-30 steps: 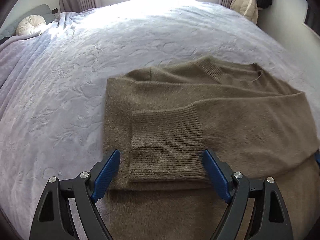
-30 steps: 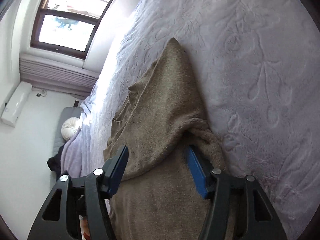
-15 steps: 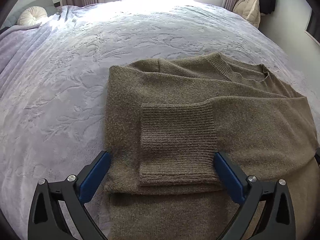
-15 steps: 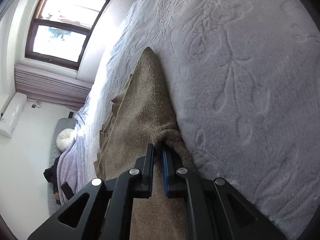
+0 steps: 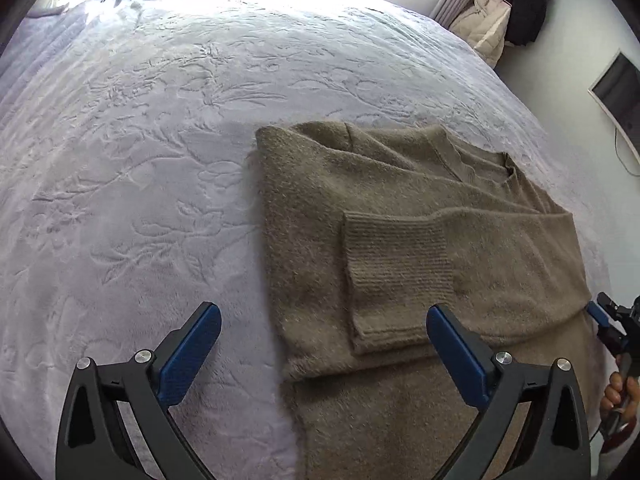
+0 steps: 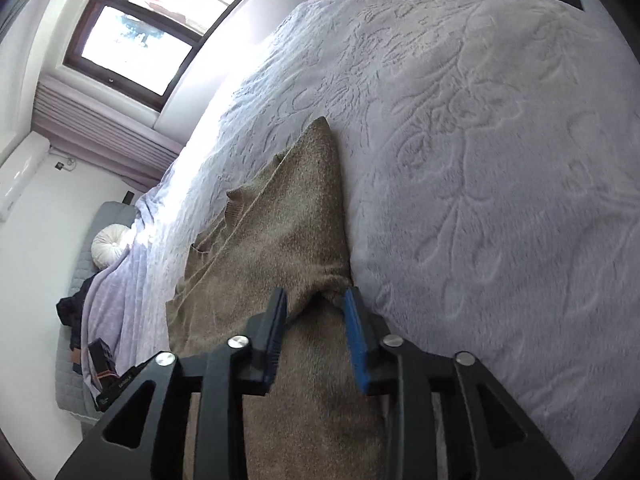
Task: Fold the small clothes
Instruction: 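Grasp the sweater side edge with the right gripper and fold it inward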
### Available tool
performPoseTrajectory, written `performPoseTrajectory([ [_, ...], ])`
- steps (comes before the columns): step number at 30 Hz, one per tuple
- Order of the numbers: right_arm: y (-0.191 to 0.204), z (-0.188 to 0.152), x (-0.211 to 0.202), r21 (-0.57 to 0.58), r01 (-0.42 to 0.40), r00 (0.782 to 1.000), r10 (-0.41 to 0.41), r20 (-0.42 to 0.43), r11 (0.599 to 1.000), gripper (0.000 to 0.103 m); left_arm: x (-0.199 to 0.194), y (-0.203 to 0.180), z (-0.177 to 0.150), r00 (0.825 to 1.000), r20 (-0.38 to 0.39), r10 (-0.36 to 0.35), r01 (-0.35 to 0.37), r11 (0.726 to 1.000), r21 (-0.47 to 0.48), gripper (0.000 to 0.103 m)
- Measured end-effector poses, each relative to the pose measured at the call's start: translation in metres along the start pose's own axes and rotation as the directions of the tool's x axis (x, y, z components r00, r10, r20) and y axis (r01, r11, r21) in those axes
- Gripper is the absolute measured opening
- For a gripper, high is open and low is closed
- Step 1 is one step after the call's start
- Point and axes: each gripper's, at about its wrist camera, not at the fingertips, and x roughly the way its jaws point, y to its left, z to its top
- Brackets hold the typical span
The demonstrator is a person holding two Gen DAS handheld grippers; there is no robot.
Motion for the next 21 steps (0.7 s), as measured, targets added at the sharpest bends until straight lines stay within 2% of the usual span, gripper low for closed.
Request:
performPoseTrajectory([
  [1, -0.001, 0.005, 0.003, -0.009, 0.005, 1.0, -0.005, -0.011, 1.0, 0.052, 0.001, 0.005, 0.003, 0.999, -0.008, -0.041, 0.041, 0.999, -0.019, 0.103],
  [4, -0.003, 0.019, 0.019, -0.024, -0.026, 0.997, 0.024, -0.077, 0.999, 0.053, 0.012, 0.016, 0.007, 0.983, -0.071, -0.171, 0.167, 0.984, -0.062, 0.101],
  [6, -0.005, 0.026, 0.029, -0.029, -0.044, 0.993, 0.041, -0.112, 0.999, 0.053, 0.019, 0.013, 0.008, 0.986, -0.086, -0.142, 0.138, 0.989, -0.055, 0.091],
  [9, -0.003, 0.031, 0.043, -0.029, -0.062, 0.987, 0.057, -0.148, 0.998, 0.052, 0.023, 0.0, 0.008, 0.993, -0.076, -0.095, 0.095, 0.995, -0.008, 0.062],
  [10, -0.001, 0.032, 0.044, -0.038, -0.047, 0.988, 0.041, -0.151, 0.998, 0.041, 0.022, -0.005, 0.008, 0.993, -0.069, -0.098, 0.098, 0.995, 0.002, 0.048],
  [11, 0.002, 0.032, 0.045, -0.055, -0.028, 0.988, 0.02, -0.154, 0.998, 0.02, 0.019, -0.008, 0.008, 0.995, -0.059, -0.084, 0.085, 0.996, 0.015, 0.039],
  [13, 0.008, 0.031, 0.04, -0.085, -0.026, 0.99, 0.013, -0.143, 0.996, 0.02, 0.017, -0.015, 0.009, 0.998, -0.042, -0.043, 0.045, 0.997, 0.055, 0.036],
  [15, 0.008, 0.031, 0.032, -0.1, -0.013, 0.994, 0.002, -0.112, 0.995, 0.02, 0.017, -0.012, 0.005, 0.999, -0.03, -0.019, 0.022, 0.997, 0.075, 0.036],
  [16, 0.004, 0.031, 0.034, -0.098, 0.009, 0.993, -0.02, -0.118, 0.995, 0.02, 0.017, -0.008, 0.004, 1.0, -0.024, -0.012, 0.014, 0.997, 0.072, 0.039],
  [17, 0.0, 0.03, 0.039, -0.098, 0.039, 0.99, -0.051, -0.131, 0.994, 0.02, 0.017, -0.006, 0.004, 1.0, -0.016, -0.003, 0.003, 0.998, 0.057, 0.052],
  [18, -0.007, 0.027, 0.043, -0.076, 0.036, 0.99, -0.046, -0.135, 0.996, 0.02, 0.016, -0.005, 0.004, 0.999, 0.0, 0.036, -0.036, 0.999, 0.037, 0.06],
  [19, -0.009, 0.026, 0.042, -0.049, 0.022, 0.993, -0.028, -0.119, 0.999, 0.021, 0.014, -0.004, 0.003, 0.998, 0.009, 0.061, -0.061, 0.998, 0.026, 0.075],
  [20, -0.012, 0.024, 0.038, -0.018, -0.003, 0.996, 0.001, -0.094, 1.0, 0.025, 0.012, -0.005, 0.003, 0.996, 0.017, 0.084, -0.085, 0.996, 0.021, 0.081],
  [21, -0.012, 0.022, 0.033, 0.008, -0.022, 0.997, 0.023, -0.07, 1.0, 0.027, 0.01, -0.005, 0.001, 0.995, 0.022, 0.096, -0.096, 0.995, 0.023, 0.081],
])
